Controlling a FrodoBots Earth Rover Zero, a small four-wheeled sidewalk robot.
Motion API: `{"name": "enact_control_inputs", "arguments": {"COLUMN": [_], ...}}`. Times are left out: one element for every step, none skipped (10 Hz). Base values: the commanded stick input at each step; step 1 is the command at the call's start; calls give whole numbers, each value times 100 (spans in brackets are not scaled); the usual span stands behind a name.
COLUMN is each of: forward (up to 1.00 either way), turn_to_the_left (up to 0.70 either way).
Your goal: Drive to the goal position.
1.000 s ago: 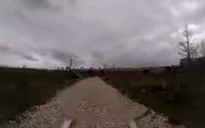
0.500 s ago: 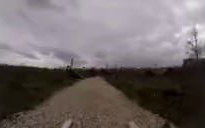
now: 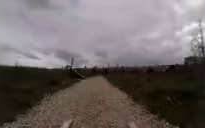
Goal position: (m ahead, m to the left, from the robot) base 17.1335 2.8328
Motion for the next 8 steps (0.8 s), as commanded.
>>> {"name": "enact_control_inputs", "arguments": {"forward": [70,70,70,70,70,70,70,70], "turn_to_the_left": [0,0,0,0,0,0,0,0]}}
